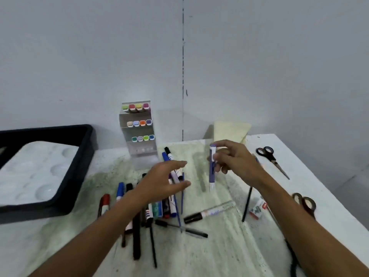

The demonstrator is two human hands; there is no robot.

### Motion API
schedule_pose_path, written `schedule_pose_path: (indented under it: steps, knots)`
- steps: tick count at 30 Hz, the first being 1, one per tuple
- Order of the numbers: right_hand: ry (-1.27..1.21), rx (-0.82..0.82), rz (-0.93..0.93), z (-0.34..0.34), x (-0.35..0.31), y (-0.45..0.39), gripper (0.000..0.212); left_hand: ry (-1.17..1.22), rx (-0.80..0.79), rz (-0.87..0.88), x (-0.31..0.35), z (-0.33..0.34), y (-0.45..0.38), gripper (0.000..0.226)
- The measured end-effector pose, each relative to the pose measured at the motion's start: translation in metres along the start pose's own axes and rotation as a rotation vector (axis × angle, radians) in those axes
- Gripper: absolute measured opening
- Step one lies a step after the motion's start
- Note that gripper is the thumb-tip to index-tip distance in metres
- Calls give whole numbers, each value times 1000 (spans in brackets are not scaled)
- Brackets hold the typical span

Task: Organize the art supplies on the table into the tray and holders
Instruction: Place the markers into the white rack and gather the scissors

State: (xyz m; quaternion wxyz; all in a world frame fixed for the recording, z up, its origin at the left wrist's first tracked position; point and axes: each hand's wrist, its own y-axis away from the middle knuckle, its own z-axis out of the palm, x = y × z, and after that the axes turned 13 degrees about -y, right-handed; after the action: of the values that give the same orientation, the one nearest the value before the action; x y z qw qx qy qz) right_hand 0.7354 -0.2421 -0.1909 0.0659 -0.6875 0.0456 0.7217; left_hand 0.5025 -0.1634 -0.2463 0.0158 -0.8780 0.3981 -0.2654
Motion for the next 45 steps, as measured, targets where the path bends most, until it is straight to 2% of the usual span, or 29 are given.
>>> schedule_pose_path:
  steps: [4, 8, 11, 16, 19, 22, 25, 29, 35, 45]
  knots:
    - [-58, -131, -81, 55, 2, -21, 23, 19, 215, -118, -25, -46, 26, 66]
    - [-79, -172, -193, 102, 1, -32, 25, -34, 456, -146, -53, -83, 43, 57]
    - [-106, -238, -287, 129, -2, -34, 16, -89, 539, -157, -72, -108, 42, 67]
    - [-93, -175, -446, 155, -3, -37, 15, -196, 336, -144, -88, -129, 26, 98]
    - [37, -110, -624, 167, -4, -41, 16, -268, 210, -72, -89, -132, 20, 107]
    - [187, -81, -808, 175, 0, -48, 19, -310, 207, -7, -92, -133, 17, 111]
    - [279, -80, -878, 180, 6, -57, 18, -337, 197, 17, -96, -135, 12, 112]
    - [356, -74, -861, 185, 14, -68, 17, -310, 168, 21, -100, -134, 9, 110]
    - [491, -94, -711, 192, 25, -84, 19, -225, 153, 35, -103, -138, 9, 109]
    - [757, -66, -660, 203, 30, -94, 18, -203, 135, 54, -109, -139, 10, 111]
